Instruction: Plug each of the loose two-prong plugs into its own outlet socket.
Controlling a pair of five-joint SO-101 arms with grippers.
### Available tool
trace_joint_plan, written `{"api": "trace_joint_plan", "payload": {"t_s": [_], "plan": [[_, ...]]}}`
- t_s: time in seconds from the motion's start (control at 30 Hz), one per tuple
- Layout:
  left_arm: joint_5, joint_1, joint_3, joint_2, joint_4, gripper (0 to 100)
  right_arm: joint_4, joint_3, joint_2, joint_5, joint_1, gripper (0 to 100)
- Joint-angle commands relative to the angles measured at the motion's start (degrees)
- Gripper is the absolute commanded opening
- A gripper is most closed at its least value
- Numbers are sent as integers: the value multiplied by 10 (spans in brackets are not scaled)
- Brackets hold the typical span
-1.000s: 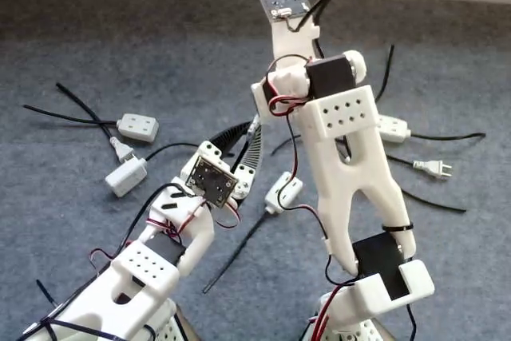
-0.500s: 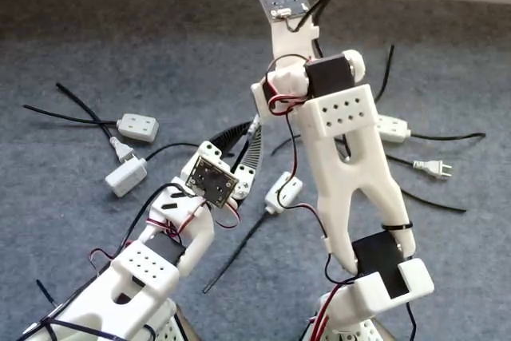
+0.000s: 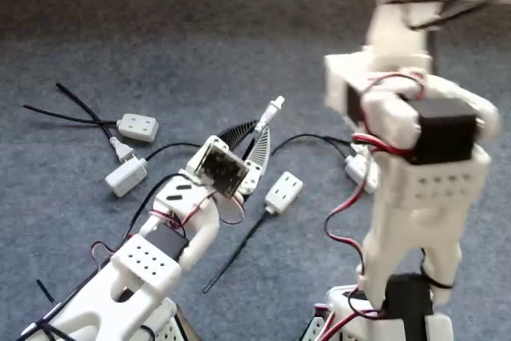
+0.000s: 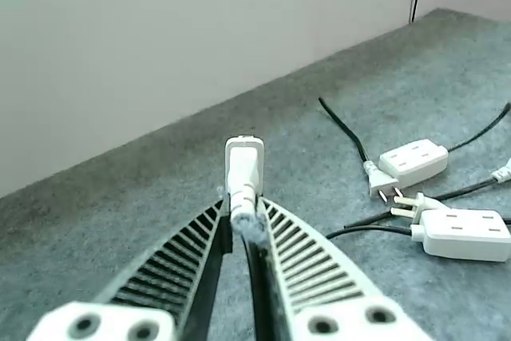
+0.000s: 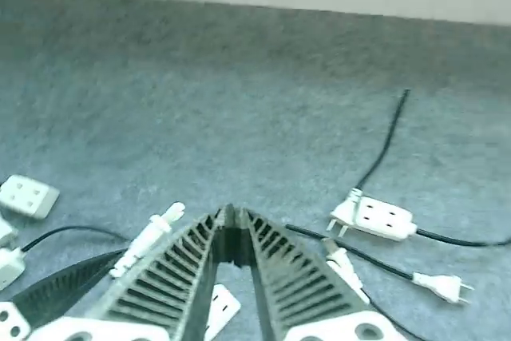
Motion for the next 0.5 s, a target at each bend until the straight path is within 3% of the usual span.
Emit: {"api": "trace_joint_plan", "payload": {"t_s": [0.0, 0.13, 0.23, 0.47], "plan": [[0, 6, -100, -7, 145, 7, 22, 39, -52, 4, 117, 7], [57, 1, -180, -7, 271, 7, 22, 149, -102, 10, 216, 9], [93, 0, -257, -5, 389, 7, 21, 233, -140, 77, 270, 9], [114, 1, -428, 118, 564, 7, -9, 432, -236, 156, 371, 9]]}}
